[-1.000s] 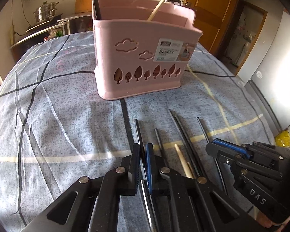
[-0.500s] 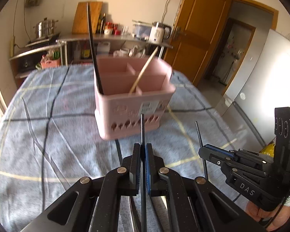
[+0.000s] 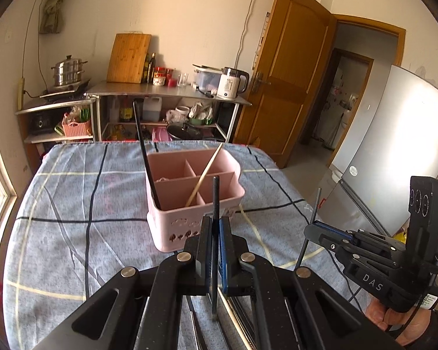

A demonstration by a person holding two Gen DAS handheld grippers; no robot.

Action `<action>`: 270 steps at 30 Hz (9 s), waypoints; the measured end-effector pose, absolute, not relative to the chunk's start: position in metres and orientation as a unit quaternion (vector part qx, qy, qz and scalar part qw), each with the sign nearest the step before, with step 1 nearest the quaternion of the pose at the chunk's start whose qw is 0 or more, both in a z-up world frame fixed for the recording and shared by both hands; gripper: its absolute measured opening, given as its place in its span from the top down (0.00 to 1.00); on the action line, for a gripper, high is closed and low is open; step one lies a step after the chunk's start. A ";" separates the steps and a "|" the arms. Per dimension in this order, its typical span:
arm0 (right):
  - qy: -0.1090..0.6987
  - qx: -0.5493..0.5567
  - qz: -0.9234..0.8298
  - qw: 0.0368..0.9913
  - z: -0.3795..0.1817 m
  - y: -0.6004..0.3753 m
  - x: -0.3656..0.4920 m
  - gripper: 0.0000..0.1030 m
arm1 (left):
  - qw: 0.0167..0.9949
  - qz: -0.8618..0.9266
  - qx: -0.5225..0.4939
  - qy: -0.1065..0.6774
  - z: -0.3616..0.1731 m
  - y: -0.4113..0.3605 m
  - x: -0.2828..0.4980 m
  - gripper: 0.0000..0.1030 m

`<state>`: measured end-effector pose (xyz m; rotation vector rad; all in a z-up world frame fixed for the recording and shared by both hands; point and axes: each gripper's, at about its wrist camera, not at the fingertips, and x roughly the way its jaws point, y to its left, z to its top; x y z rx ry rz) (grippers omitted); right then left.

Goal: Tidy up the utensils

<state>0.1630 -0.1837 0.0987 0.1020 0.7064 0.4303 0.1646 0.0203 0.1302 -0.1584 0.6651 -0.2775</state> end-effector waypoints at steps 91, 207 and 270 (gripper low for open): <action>0.299 0.063 0.234 0.923 0.125 -0.170 0.205 0.88 | 0.945 -0.103 -0.085 0.299 0.144 0.066 0.184 0.95; 0.420 0.032 0.263 0.868 0.043 -0.129 0.166 0.95 | 0.908 -0.086 -0.071 0.405 0.037 0.053 0.139 0.97; 0.217 0.058 0.240 0.944 0.190 -0.134 0.240 0.96 | 0.954 -0.087 -0.070 0.280 0.202 0.049 0.262 0.97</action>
